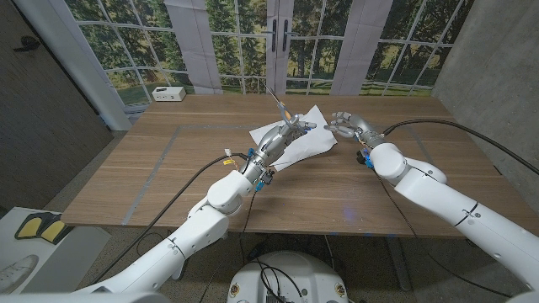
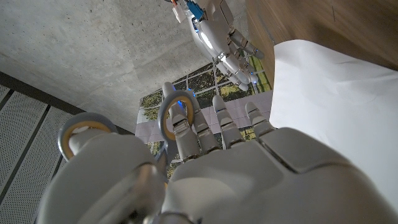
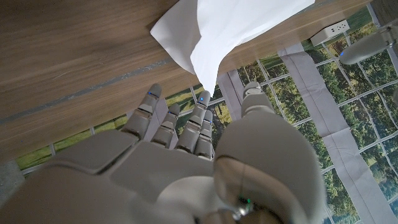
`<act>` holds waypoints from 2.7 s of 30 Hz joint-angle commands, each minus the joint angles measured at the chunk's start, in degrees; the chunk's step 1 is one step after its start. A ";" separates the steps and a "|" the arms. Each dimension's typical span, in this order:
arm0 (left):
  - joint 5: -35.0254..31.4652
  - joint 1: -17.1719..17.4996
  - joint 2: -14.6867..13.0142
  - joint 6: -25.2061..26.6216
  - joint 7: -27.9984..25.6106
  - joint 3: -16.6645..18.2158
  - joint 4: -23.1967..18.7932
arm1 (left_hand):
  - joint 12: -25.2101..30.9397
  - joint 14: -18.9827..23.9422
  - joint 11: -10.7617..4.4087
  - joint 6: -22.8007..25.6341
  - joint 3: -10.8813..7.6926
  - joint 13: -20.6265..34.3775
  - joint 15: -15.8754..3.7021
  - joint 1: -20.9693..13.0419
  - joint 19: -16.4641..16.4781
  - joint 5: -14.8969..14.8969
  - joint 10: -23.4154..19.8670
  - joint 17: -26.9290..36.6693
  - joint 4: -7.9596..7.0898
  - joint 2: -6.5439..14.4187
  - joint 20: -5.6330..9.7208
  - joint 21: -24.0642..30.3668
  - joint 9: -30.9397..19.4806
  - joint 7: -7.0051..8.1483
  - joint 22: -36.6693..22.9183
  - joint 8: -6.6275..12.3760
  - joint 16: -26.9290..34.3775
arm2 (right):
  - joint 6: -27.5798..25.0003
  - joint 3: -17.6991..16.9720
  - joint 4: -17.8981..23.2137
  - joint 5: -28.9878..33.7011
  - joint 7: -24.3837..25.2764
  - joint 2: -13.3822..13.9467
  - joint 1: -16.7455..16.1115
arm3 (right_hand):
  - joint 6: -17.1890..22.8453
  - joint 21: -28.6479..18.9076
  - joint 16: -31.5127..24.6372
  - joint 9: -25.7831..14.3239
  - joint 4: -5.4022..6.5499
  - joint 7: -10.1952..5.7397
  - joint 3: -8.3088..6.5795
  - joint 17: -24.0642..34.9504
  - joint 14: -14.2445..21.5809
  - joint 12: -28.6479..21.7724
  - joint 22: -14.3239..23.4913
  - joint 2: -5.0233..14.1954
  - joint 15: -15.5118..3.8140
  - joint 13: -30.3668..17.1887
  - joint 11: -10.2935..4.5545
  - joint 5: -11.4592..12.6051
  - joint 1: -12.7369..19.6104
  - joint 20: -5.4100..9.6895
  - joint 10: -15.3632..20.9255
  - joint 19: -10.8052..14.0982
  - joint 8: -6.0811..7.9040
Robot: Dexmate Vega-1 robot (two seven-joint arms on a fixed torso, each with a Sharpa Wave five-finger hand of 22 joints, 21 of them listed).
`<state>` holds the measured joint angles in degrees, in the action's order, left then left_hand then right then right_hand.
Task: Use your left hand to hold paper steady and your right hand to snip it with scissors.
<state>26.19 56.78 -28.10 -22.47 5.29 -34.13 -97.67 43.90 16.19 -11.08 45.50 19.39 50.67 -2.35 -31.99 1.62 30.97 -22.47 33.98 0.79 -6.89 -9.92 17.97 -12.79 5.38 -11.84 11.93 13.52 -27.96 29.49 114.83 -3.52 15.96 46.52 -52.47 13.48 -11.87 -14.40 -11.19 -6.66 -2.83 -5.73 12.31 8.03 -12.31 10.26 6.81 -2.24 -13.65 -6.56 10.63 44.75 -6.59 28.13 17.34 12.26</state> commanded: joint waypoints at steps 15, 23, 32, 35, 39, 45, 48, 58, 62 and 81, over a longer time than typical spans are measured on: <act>0.20 0.17 -0.07 -0.63 0.19 0.27 0.39 | -0.10 -0.20 -0.44 -1.49 -0.41 -0.25 -3.96 -0.14 0.01 0.12 -0.36 -0.11 -0.54 1.08 -0.31 -0.36 0.07 -1.34 -0.30 -0.21 -0.35 | -2.65 4.17 -3.97 -0.26 -3.47 -1.78 4.96 | -1.64 0.29 -0.18 -0.29 0.28 0.73 0.42 0.43 0.02 -0.01 0.21 0.07 0.39 -0.82 1.11 0.35 -1.08 -0.75 -1.02 -0.49 -0.57; 0.17 0.25 -0.36 -0.79 0.20 0.54 0.09 | -0.08 -0.19 -0.45 -1.11 -0.46 -0.27 -4.07 -0.30 0.07 0.03 -0.31 -0.17 -0.65 1.36 -0.23 -0.39 0.04 -1.23 -0.30 0.00 -0.40 | -2.52 5.13 -4.59 0.46 -3.57 -1.79 5.48 | -3.04 0.21 -0.36 -0.34 0.24 0.20 0.42 0.51 0.26 -0.21 0.21 0.15 0.11 -1.15 0.88 0.40 -1.11 -0.75 -0.88 -0.40 -0.99; 0.17 0.49 -0.08 -1.10 -0.29 0.73 0.09 | 0.02 -0.08 -0.47 -1.24 -0.50 -0.28 -4.20 -0.51 0.21 -0.07 -0.45 -0.24 -0.72 1.58 -0.13 -0.39 0.01 -1.17 -0.31 -0.03 -0.42 | -2.24 4.78 -4.44 1.00 -2.15 -2.08 5.05 | -3.05 0.16 -0.50 -0.37 0.19 0.19 0.40 0.56 0.46 -0.31 0.21 0.21 -0.09 -1.39 0.83 0.43 -1.10 -0.77 -0.84 -0.34 -0.86; 0.22 0.31 -0.09 -1.05 -0.08 0.69 0.22 | 0.03 -0.06 -0.56 -1.23 -0.52 -0.27 -4.25 -0.58 0.23 -0.10 -0.44 -0.26 -0.75 1.68 -0.04 -0.40 0.00 -1.19 -0.31 -0.01 -0.44 | -2.23 4.43 -4.19 1.04 -1.66 -2.05 4.81 | -2.94 0.10 -0.75 -0.39 0.15 0.07 0.37 0.60 0.97 -0.21 0.21 0.28 -0.23 -1.56 0.58 0.45 -1.07 -0.83 -1.26 -0.20 -0.73; 0.23 0.02 0.00 -0.94 0.11 0.58 0.46 | 0.11 -0.09 -0.56 -1.26 -0.52 -0.20 -4.22 -0.66 0.27 -0.15 -0.46 -0.28 -0.79 1.77 -0.11 -0.41 0.00 -1.17 -0.31 -0.02 -0.47 | -2.04 3.88 -4.11 0.59 -1.31 -2.16 4.40 | -2.66 -0.33 -1.62 -0.43 -0.12 -1.46 0.21 0.72 2.87 0.09 0.20 0.42 0.32 -2.10 -0.31 0.49 -0.75 -1.73 -2.83 0.97 -0.47; 0.40 -0.24 0.06 -0.85 0.41 0.51 0.79 | 0.13 -0.01 -0.70 -1.29 -0.51 -0.16 -4.22 -0.75 0.26 -0.20 -0.40 -0.32 -0.84 1.86 -0.18 -0.45 0.00 -1.10 -0.31 -0.02 -0.48 | -1.74 3.70 -4.20 0.54 -0.68 -2.38 4.00 | -2.67 -0.54 -3.71 -0.47 -0.67 -2.72 -0.08 1.01 7.83 0.41 0.19 0.48 -2.06 -2.75 -1.28 0.48 -0.01 -2.05 -5.11 2.03 -0.31; 0.44 -0.31 0.10 -0.81 0.40 0.53 0.91 | 0.15 0.03 -0.75 -1.23 -0.50 -0.13 -4.18 -0.77 0.33 -0.23 -0.38 -0.33 -0.87 1.89 -0.17 -0.44 -0.01 -1.05 -0.31 0.01 -0.47 | -1.89 3.79 -4.28 0.61 -0.55 -2.52 4.08 | -2.69 -0.48 -4.78 -0.49 -0.73 -2.90 -0.11 1.24 10.20 0.45 0.19 0.51 -3.85 -2.90 -1.29 0.44 0.09 -1.99 -5.88 2.12 -0.28; 0.69 -0.33 0.10 -0.87 0.50 0.66 1.26 | 0.11 0.07 -0.62 -1.06 -0.48 -0.22 -4.19 -0.83 0.41 -0.33 -0.32 -0.39 -1.02 2.09 -0.18 -0.46 -0.04 -1.12 -0.32 0.09 -0.51 | -4.42 4.66 -4.46 1.20 0.01 -3.42 5.00 | -0.52 0.14 -6.10 -0.53 -1.35 -0.65 -0.38 1.62 12.85 0.08 0.11 0.33 -8.31 -1.91 1.87 0.38 1.27 -1.71 -4.80 0.93 0.47; 0.69 -0.21 0.24 -1.21 0.31 0.80 1.48 | 0.10 0.10 -0.69 -1.00 -0.47 -0.23 -4.22 -0.85 0.38 -0.36 -0.28 -0.40 -1.05 2.12 -0.19 -0.49 -0.03 -1.09 -0.32 0.11 -0.51 | -4.97 4.99 -4.58 1.26 0.11 -3.82 5.32 | 0.16 0.09 -8.74 -0.45 -1.59 -0.38 -1.40 2.32 18.19 0.07 0.06 1.59 -10.06 -1.10 1.17 0.44 2.73 -1.21 -3.92 1.20 0.50; 0.73 0.23 0.05 -1.66 0.27 1.04 1.51 | 0.21 0.15 -0.85 -0.85 -0.52 -0.27 -4.29 -1.25 0.49 -0.51 -0.44 -0.51 -1.18 2.46 -0.14 -0.55 0.00 -0.87 -0.32 0.13 -0.58 | -7.75 6.12 -4.73 1.42 0.53 -4.80 6.43 | 5.73 -0.10 -15.73 0.11 -1.56 5.39 -2.50 7.22 27.07 -1.70 0.01 1.34 -10.09 1.61 2.81 0.02 5.60 -0.45 5.86 3.48 0.72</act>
<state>26.91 56.68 -27.98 -23.86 5.74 -33.25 -96.14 43.69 16.19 -11.08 45.51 18.92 50.23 -2.35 -32.98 1.62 30.59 -22.48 33.45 -0.16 -4.85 -9.92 17.74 -12.65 5.37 -11.84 11.93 13.09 -34.78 35.11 110.42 -1.93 16.62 42.12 -46.62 18.93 -11.93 -29.72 -10.91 -8.65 2.27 -8.28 19.15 35.42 -13.59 10.12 8.16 -3.38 -11.97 -3.69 10.63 50.09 -6.46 33.08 20.58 13.27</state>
